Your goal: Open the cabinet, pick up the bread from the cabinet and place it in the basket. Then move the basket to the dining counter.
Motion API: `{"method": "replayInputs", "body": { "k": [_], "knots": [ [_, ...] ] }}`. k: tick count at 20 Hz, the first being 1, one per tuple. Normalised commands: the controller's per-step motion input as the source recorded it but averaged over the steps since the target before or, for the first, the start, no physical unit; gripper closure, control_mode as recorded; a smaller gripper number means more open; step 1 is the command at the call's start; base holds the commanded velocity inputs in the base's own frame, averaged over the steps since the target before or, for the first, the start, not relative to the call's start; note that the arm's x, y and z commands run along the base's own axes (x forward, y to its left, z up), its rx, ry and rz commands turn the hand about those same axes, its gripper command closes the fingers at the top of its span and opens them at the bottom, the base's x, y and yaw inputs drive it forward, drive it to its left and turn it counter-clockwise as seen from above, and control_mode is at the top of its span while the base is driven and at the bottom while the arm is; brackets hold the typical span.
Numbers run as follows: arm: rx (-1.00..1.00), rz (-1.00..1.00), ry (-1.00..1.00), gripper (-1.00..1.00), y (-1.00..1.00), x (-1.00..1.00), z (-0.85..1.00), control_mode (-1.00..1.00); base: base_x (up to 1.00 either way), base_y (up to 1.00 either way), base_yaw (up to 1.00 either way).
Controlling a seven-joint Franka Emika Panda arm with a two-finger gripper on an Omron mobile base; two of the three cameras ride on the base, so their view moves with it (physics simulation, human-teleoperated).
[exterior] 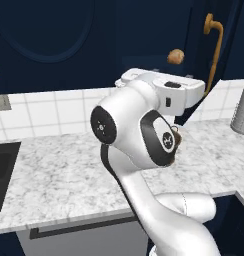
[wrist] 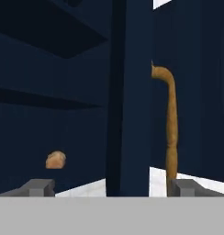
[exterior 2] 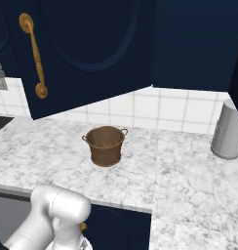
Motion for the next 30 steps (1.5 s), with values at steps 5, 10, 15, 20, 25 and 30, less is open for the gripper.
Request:
{"method": "replayInputs", "body": {
  "k": [5,10,15,20,25,30],
  "knots": [
    [0.01,-0.45,0.0,-1.0,-0.06,0.32,-0.06,-1.0,0.0,0.0,0.0],
    [0.0,-0.39,0.0,-1.0,-0.14,0.32,-0.07,-1.0,0.0,0.0,0.0],
    [0.03,-0.07,0.0,-1.0,-0.4,0.18,-0.04,-1.0,0.0,0.0,0.0],
    [0.05,0.0,0.0,-1.0,-0.53,-0.01,-0.09,-1.0,0.0,0.0,0.0],
    [0.04,-0.08,0.0,-1.0,-0.75,-0.05,-0.02,-1.0,0.0,0.0,0.0],
    [0.04,-0.13,0.0,-1.0,-0.96,0.0,-0.03,-1.0,0.0,0.0,0.0]
  ]
}}
